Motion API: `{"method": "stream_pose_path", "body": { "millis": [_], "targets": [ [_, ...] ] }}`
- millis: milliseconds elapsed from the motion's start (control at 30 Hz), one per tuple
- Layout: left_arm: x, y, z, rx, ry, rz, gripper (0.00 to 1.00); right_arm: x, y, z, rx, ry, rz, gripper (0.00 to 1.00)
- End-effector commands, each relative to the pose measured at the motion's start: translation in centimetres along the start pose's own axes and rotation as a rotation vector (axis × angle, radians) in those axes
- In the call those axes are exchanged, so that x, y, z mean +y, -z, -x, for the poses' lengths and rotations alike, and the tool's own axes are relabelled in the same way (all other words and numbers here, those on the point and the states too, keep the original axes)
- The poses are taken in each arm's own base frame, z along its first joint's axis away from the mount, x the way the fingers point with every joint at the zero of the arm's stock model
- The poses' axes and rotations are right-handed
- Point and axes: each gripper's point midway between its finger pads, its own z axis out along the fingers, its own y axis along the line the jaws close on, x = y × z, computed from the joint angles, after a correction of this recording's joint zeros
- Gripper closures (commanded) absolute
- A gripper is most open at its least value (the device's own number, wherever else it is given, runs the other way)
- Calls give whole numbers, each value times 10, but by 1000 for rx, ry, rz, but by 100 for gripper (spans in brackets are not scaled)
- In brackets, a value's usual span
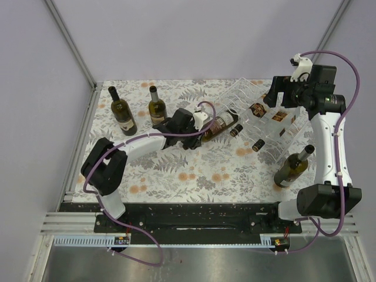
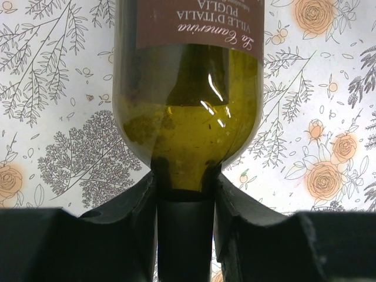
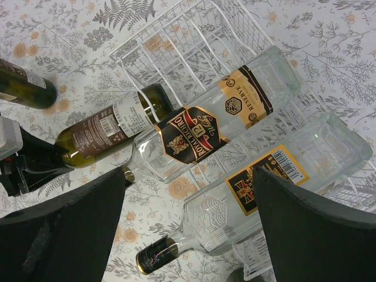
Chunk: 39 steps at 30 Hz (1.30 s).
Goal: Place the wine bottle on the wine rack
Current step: Place the wine bottle in the wine rack.
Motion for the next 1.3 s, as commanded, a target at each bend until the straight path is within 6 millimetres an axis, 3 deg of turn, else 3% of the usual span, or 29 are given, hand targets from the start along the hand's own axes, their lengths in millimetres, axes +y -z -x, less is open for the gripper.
{"method": "stream_pose_path", "body": {
  "millis": [0,1000,1267],
  "targets": [
    [-14,9,89,-261,-58,-50,100,7,11,14,-70,37,15,3],
    [-15,-39,115,-276,45,-48,100,11,15,6,-68,39,28,2],
    [-16,-61,114,-237,110,-70,100,14,14,5,-64,34,45,2]
  ]
}}
